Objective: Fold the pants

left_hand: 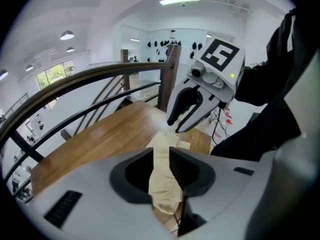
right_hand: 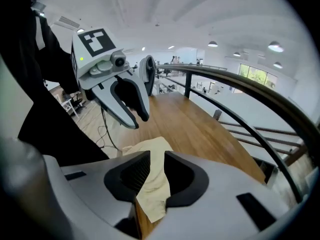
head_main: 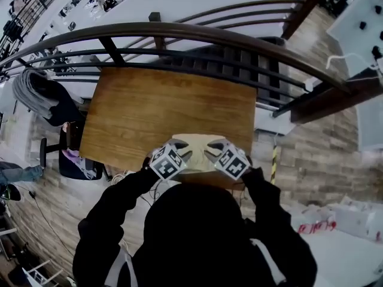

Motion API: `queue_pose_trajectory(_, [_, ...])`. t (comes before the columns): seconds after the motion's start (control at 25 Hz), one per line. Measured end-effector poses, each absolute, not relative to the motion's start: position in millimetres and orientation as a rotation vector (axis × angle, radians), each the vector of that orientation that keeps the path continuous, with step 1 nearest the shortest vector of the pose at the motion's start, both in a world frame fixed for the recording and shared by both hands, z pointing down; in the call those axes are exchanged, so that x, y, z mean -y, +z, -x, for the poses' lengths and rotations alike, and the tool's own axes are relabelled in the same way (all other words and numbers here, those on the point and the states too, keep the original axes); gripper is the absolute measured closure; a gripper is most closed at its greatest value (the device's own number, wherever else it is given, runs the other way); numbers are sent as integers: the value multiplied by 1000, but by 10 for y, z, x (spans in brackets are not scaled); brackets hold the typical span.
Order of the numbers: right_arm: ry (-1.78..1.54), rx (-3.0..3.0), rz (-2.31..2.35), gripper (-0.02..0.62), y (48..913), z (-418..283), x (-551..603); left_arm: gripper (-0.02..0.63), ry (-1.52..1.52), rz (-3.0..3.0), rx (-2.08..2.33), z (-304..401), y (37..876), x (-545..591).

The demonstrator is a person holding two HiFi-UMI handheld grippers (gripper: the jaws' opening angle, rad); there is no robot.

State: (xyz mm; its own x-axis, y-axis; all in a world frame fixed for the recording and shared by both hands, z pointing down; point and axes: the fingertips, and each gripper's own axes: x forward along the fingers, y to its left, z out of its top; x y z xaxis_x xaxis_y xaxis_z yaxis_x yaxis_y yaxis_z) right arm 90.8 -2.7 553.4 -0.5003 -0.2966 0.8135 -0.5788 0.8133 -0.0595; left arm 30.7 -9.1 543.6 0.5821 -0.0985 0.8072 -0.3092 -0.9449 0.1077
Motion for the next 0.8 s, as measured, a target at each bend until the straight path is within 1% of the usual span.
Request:
queue_pose_trajectory(0.04, [422,2146,-684,511,5464,-904,77,515,1262,-2583,377,-311,5389,157])
queue_pose_trajectory(0.12, [452,2199,-776,526,5324,-904,175,568,1178,-2587,462,-321,5283,286])
queue_pose_trajectory(0.28, [470,2316,-998,583,5061,-923,431,600,969,-2586,626,-345,5031,524])
queue_pose_trajectory(0.48, [546,2441,-1229,592,4701,-974,644,603,720,-2563,757,-429,4650,748])
queue_pose_trajectory(0.64, [577,2508,-1447,592,4366,-1061,796,604,577,-2567,877,-424,4397,916])
queue_pose_trajectory(0.8, [570,2522,-1570,592,4222,-1110,844,604,468,-2569,959,-395,4252,983])
